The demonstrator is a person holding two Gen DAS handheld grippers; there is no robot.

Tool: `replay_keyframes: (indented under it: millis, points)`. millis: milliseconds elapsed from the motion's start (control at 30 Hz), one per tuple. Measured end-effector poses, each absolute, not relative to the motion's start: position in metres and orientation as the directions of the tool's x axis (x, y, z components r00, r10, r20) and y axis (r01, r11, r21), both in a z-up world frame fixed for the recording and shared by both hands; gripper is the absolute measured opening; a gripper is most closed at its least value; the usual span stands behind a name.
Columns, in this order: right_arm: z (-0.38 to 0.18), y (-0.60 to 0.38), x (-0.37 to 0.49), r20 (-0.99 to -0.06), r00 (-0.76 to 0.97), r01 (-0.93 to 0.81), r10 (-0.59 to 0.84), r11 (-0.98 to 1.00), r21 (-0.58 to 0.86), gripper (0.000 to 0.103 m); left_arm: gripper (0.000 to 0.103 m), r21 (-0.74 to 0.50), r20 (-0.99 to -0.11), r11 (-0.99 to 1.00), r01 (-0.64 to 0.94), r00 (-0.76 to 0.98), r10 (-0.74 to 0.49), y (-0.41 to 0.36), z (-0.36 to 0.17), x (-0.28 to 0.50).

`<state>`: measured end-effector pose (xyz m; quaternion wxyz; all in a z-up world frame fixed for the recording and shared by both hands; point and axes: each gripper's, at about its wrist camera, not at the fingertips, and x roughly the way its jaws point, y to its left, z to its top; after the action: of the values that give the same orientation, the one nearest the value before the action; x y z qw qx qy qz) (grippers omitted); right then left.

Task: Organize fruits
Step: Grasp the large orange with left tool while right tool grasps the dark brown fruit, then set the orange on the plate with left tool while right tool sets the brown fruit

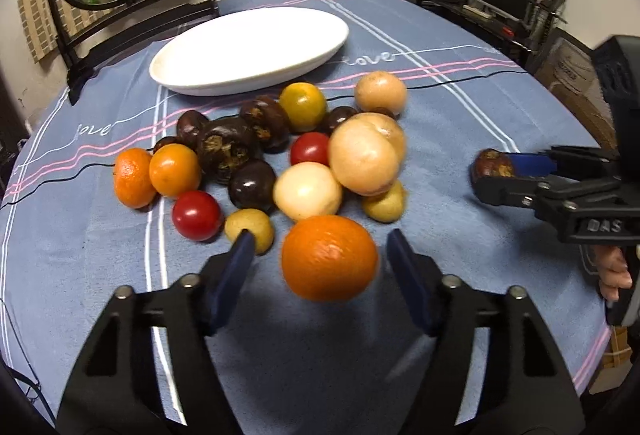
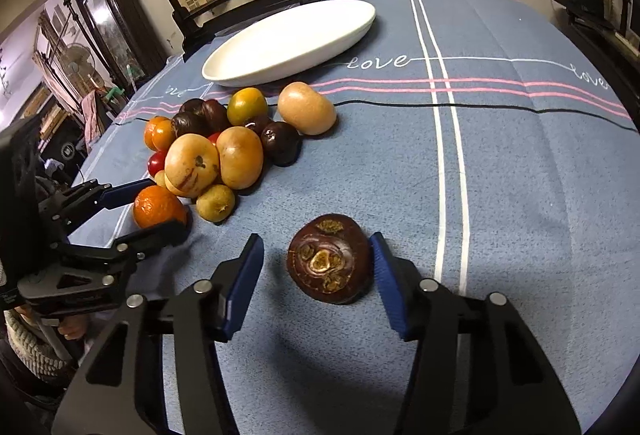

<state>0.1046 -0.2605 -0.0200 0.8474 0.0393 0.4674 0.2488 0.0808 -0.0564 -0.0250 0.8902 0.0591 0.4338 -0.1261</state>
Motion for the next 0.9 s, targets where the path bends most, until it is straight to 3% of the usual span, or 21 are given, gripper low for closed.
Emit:
replay_keyframes:
  millis: [33, 67, 267, 433, 900]
  points:
    - [-0.020, -0.259, 0.104, -0.775, 0.441, -0.387, 0.453, 0.875, 0.292, 0.054, 0.050, -0.017, -0.790, 0.957, 0.289, 0.583, -0.190, -0.057, -0.026, 0.079]
    - [-0.020, -0.258, 0.104, -0.779, 0.443, -0.391, 0.444, 0.877, 0.278, 0.054, 0.049, -0.020, -0.793, 0.956, 0.293, 0.578, -0.194, -0.058, -0.026, 0.078]
    - [-0.020, -0.253, 0.104, -0.796, 0.441, -0.411, 0.414, 0.882, 0.231, 0.053, 0.049, -0.055, -0.819, 0.958, 0.283, 0.536, -0.205, -0.054, -0.037, 0.083]
    - [-0.021, -0.254, 0.107, -0.796, 0.441, -0.406, 0.415, 0.883, 0.235, 0.043, 0.047, -0.059, -0.813, 0.959, 0.277, 0.543, -0.208, -0.054, -0.036, 0.082]
    - [-0.013, -0.253, 0.106, -0.784, 0.468, -0.412, 0.408, 0.885, 0.215, 0.041, 0.045, -0.103, -0.778, 0.959, 0.262, 0.580, -0.242, -0.038, -0.016, 0.079]
